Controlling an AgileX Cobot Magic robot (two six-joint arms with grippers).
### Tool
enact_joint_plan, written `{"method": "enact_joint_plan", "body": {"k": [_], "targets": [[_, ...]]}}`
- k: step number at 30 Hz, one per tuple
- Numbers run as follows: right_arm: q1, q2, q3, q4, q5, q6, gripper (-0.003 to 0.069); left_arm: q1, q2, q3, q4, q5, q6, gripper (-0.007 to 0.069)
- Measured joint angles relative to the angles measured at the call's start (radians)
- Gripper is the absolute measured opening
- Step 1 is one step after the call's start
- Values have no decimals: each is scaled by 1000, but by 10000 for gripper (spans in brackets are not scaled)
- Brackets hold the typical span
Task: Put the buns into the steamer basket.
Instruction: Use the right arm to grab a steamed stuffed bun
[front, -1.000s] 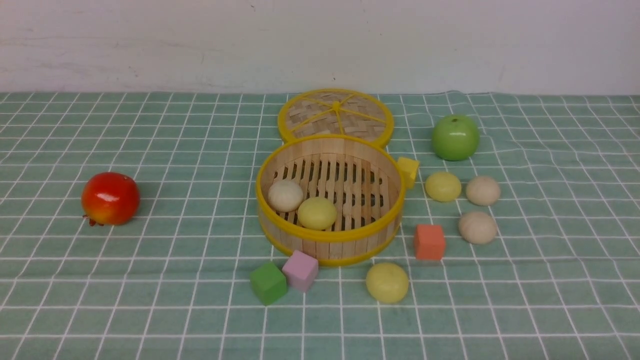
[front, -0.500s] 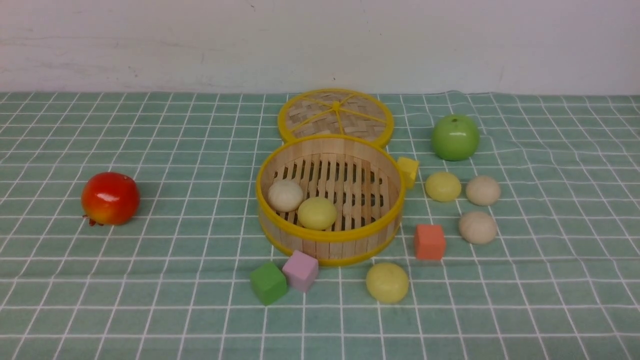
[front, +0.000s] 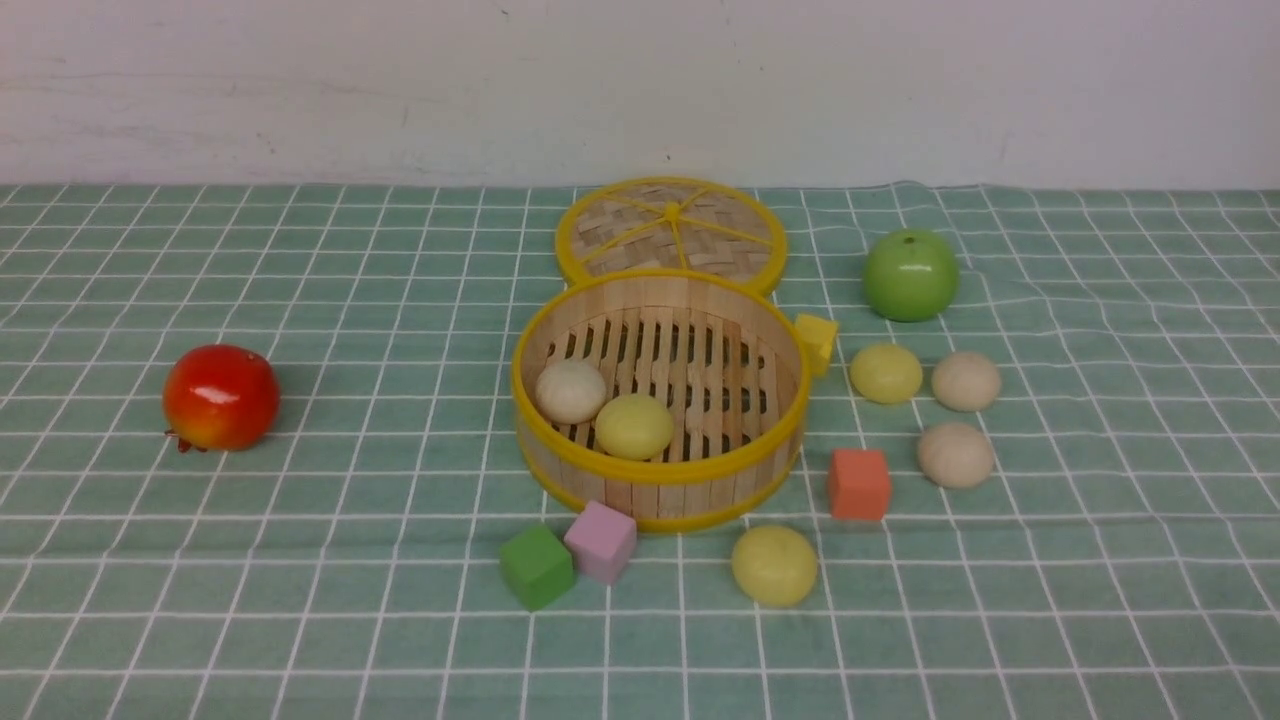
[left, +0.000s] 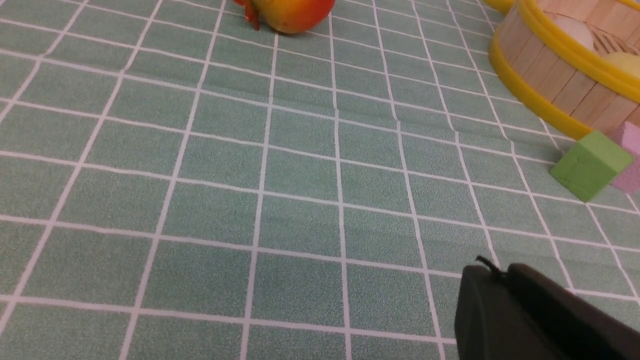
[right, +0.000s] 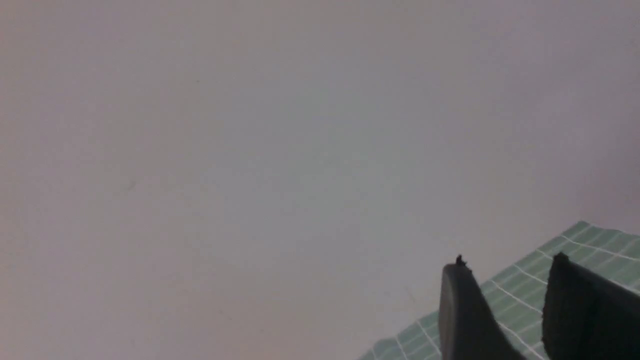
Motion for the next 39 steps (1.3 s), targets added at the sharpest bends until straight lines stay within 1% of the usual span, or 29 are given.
{"method": "enact_joint_plan", "body": {"k": [1, 3, 6, 7, 8, 11, 12, 13, 14, 15, 19, 20, 21, 22, 23, 25, 28, 30, 33, 35, 36, 37, 38, 39], "targets": [[0, 10, -85, 0, 77, -11, 240, 0, 0, 0, 0, 0, 0, 39], [0, 52, -187, -4, 174, -32, 240, 0, 0, 0, 0, 0, 0, 39], [0, 175, -382, -24, 389, -86, 240, 0, 0, 0, 0, 0, 0, 41], [0, 185, -382, -24, 389, -86, 240, 0, 0, 0, 0, 0, 0, 42], [0, 267, -477, -34, 510, -113, 240, 0, 0, 0, 0, 0, 0, 46], [2, 434, -617, -49, 695, -192, 240, 0, 0, 0, 0, 0, 0, 48], [2, 469, -635, -53, 712, -218, 240, 0, 0, 0, 0, 0, 0, 48], [2, 469, -635, -53, 717, -218, 240, 0, 0, 0, 0, 0, 0, 48], [3, 529, -649, -57, 731, -267, 240, 0, 0, 0, 1, 0, 0, 49], [3, 556, -649, -53, 726, -289, 240, 0, 0, 0, 3, 0, 0, 49], [4, 695, -631, 41, 707, -337, 240, 0, 0, 0, 4, 0, 0, 49], [5, 702, -630, 46, 709, -343, 240, 0, 0, 0, 4, 0, 0, 49], [22, 768, -628, 72, 725, -386, 240, 0, 0, 0, 5, 0, 0, 49], [25, 776, -628, 74, 728, -394, 240, 0, 0, 0, 5, 0, 0, 49], [53, 832, -628, 83, 743, -475, 240, 0, 0, 0, 5, 0, 0, 49], [89, 921, -638, 86, 782, -575, 240, 0, 0, 0, 5, 0, 0, 49], [145, 1068, -704, 89, 877, -642, 240, 0, 0, 0, 5, 0, 0, 49], [166, 1117, -737, 89, 908, -645, 240, 0, 0, 0, 5, 0, 0, 49], [253, 1275, -854, 89, 989, -627, 240, 0, 0, 0, 5, 0, 0, 50], [312, 1364, -926, 74, 1024, -587, 240, 0, 0, 0, 5, 0, 0, 51], [318, 1373, -940, 67, 1031, -576, 240, 0, 0, 0, 5, 0, 0, 51], [373, 1461, -1005, 25, 1052, -511, 240, 0, 0, 0, 5, 0, 0, 51], [385, 1470, -1012, 18, 1055, -502, 240, 0, 0, 0, 5, 0, 0, 51], [421, 1529, -1061, -35, 1065, -436, 240, 0, 0, 0, 5, 0, 0, 51]]}}
